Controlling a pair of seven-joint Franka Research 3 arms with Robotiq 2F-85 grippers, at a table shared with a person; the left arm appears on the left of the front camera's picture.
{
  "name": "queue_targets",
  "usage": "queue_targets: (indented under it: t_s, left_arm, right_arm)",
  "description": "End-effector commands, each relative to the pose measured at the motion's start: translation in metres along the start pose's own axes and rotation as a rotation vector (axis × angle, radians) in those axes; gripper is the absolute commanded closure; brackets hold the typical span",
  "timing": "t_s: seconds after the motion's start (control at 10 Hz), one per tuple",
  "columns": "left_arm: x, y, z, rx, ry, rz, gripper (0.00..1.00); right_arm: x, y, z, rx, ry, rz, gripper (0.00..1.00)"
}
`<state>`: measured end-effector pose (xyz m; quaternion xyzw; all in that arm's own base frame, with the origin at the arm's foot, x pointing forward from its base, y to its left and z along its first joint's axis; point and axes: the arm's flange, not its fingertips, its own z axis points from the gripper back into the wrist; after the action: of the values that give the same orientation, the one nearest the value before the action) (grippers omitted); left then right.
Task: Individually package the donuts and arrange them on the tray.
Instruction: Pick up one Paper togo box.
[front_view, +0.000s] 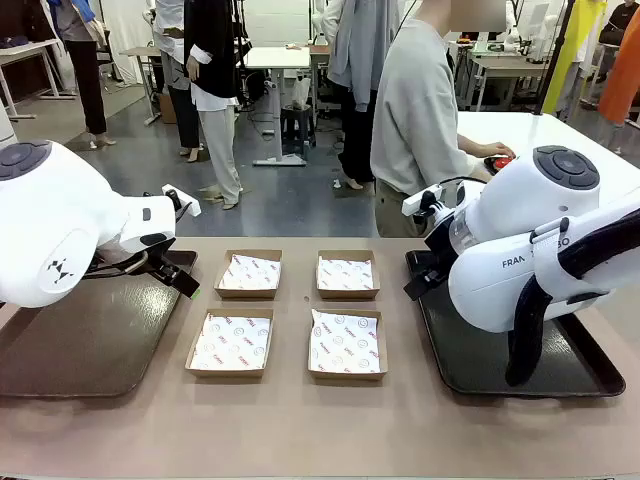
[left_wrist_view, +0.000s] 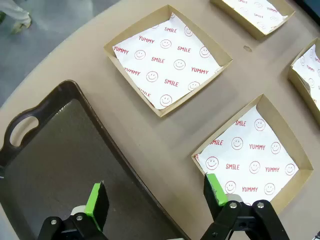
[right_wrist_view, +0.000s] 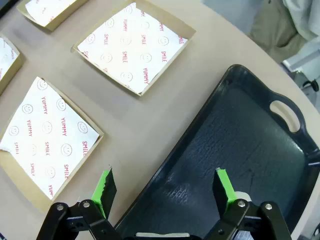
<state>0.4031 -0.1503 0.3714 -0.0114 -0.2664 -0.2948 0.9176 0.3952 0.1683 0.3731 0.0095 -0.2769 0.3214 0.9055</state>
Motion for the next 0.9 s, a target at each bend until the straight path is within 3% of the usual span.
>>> queue_targets:
  t_s: [0.0,0.8]
  left_arm:
    - [0.0000,-0.0001,0.0000,0.000,0.000,0.000,0.00]
    - [0.0000,-0.0001,0.0000,0.000,0.000,0.000,0.00]
  right_arm:
    - [0.0000,0.0000,0.0000,0.000,0.000,0.000,0.00]
    - [0.0000,0.0000,0.0000,0.000,0.000,0.000,0.00]
